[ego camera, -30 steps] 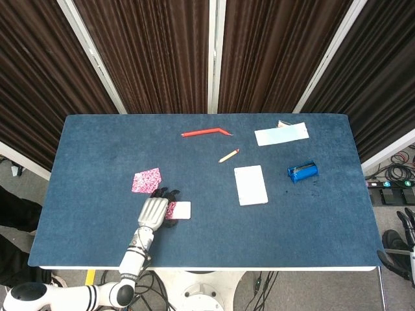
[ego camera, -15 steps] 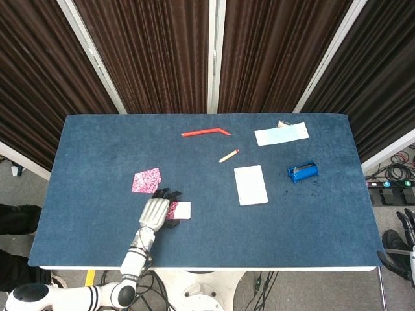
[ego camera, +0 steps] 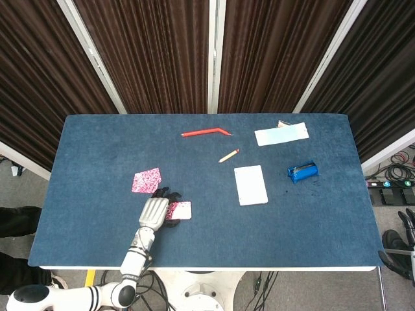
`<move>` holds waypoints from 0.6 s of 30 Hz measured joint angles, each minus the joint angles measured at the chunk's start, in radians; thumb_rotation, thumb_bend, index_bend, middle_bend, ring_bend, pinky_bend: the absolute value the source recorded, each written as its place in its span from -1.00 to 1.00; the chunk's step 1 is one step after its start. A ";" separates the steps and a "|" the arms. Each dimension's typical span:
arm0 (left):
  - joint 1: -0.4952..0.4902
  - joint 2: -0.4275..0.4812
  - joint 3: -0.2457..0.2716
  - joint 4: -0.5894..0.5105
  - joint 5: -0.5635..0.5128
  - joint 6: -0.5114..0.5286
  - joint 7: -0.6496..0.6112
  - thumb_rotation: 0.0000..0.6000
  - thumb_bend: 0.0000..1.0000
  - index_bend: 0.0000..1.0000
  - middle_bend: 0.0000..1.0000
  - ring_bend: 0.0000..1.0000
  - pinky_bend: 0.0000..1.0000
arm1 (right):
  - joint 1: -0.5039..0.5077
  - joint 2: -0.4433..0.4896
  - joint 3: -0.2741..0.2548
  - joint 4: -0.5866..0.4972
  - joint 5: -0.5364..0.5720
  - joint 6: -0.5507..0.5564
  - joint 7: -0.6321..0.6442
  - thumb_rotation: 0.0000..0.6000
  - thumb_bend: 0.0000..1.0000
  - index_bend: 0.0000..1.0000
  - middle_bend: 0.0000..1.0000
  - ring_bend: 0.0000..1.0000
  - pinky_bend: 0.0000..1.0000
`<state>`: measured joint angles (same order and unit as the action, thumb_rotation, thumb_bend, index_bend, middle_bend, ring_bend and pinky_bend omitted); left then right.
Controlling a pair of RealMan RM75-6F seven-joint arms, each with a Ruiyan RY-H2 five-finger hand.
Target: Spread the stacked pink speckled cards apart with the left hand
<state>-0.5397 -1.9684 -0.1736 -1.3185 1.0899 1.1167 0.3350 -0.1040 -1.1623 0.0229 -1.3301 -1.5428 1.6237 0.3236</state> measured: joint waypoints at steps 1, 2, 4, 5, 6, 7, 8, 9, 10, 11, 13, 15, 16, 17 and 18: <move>0.001 0.000 -0.001 -0.001 0.001 0.000 -0.003 1.00 -0.55 -0.45 -0.27 -0.81 -0.77 | 0.000 -0.001 0.000 0.000 0.000 -0.001 -0.001 1.00 -0.77 -1.00 -1.00 -1.00 -1.00; 0.001 0.001 -0.003 -0.003 0.000 -0.001 -0.004 1.00 -0.55 -0.45 -0.27 -0.81 -0.77 | 0.001 -0.001 -0.001 0.000 0.000 -0.002 -0.001 1.00 -0.77 -1.00 -1.00 -1.00 -1.00; 0.003 0.003 -0.004 -0.006 0.000 -0.003 -0.007 1.00 -0.55 -0.45 -0.27 -0.81 -0.77 | 0.000 -0.001 0.000 0.000 0.000 -0.001 -0.002 1.00 -0.77 -1.00 -1.00 -1.00 -1.00; 0.004 0.003 -0.004 -0.006 -0.001 -0.004 -0.009 1.00 -0.55 -0.45 -0.27 -0.80 -0.77 | 0.000 0.000 0.000 -0.001 0.000 -0.001 -0.002 1.00 -0.77 -1.00 -1.00 -1.00 -1.00; 0.004 0.003 -0.004 -0.007 -0.002 -0.005 -0.010 1.00 -0.55 -0.45 -0.27 -0.80 -0.77 | 0.000 0.000 0.000 -0.001 0.000 0.000 -0.002 1.00 -0.76 -1.00 -1.00 -1.00 -1.00; 0.005 0.003 -0.004 -0.007 -0.002 -0.007 -0.012 1.00 -0.55 -0.45 -0.27 -0.80 -0.77 | 0.000 0.000 0.000 -0.001 0.001 0.000 -0.002 1.00 -0.77 -1.00 -1.00 -1.00 -1.00; 0.006 0.003 -0.004 -0.007 -0.003 -0.008 -0.014 1.00 -0.55 -0.45 -0.27 -0.80 -0.77 | 0.000 0.000 0.000 -0.001 0.001 -0.001 -0.002 1.00 -0.77 -1.00 -1.00 -1.00 -1.00; 0.006 0.003 -0.005 -0.007 -0.003 -0.009 -0.015 1.00 -0.55 -0.45 -0.27 -0.80 -0.77 | 0.000 0.000 0.000 -0.001 0.001 -0.002 -0.002 1.00 -0.77 -1.00 -1.00 -1.00 -1.00; 0.007 0.003 -0.006 -0.005 -0.004 -0.010 -0.019 1.00 -0.55 -0.44 -0.26 -0.80 -0.77 | 0.000 0.000 0.000 -0.001 0.001 -0.003 -0.003 1.00 -0.77 -1.00 -1.00 -1.00 -1.00; 0.007 0.002 -0.007 -0.004 -0.005 -0.011 -0.022 1.00 -0.55 -0.43 -0.25 -0.80 -0.77 | 0.001 0.000 0.000 -0.001 0.001 -0.004 -0.004 1.00 -0.77 -1.00 -1.00 -1.00 -1.00; 0.009 0.001 -0.010 -0.002 -0.006 -0.014 -0.035 1.00 -0.55 -0.41 -0.23 -0.78 -0.77 | 0.001 -0.001 0.000 -0.002 0.001 -0.005 -0.004 1.00 -0.77 -1.00 -1.00 -1.00 -1.00; 0.011 0.000 -0.013 0.000 -0.007 -0.016 -0.047 1.00 -0.55 -0.40 -0.22 -0.78 -0.77 | 0.001 0.000 0.000 -0.002 0.002 -0.007 -0.004 1.00 -0.77 -1.00 -1.00 -1.00 -1.00; 0.012 -0.001 -0.015 0.002 -0.005 -0.015 -0.055 1.00 -0.54 -0.39 -0.22 -0.78 -0.77 | 0.001 -0.001 0.001 -0.002 0.003 -0.007 -0.004 1.00 -0.77 -1.00 -1.00 -1.00 -1.00; 0.013 -0.001 -0.016 0.003 -0.003 -0.015 -0.060 1.00 -0.54 -0.39 -0.21 -0.78 -0.77 | 0.001 -0.001 0.001 -0.002 0.003 -0.007 -0.004 1.00 -0.77 -1.00 -1.00 -1.00 -1.00; 0.014 -0.002 -0.016 0.004 -0.001 -0.014 -0.066 1.00 -0.54 -0.39 -0.21 -0.78 -0.77 | 0.001 -0.001 0.001 -0.002 0.004 -0.007 -0.004 1.00 -0.77 -1.00 -1.00 -1.00 -1.00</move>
<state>-0.5259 -1.9700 -0.1901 -1.3148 1.0891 1.1028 0.2688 -0.1029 -1.1631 0.0236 -1.3319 -1.5392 1.6163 0.3198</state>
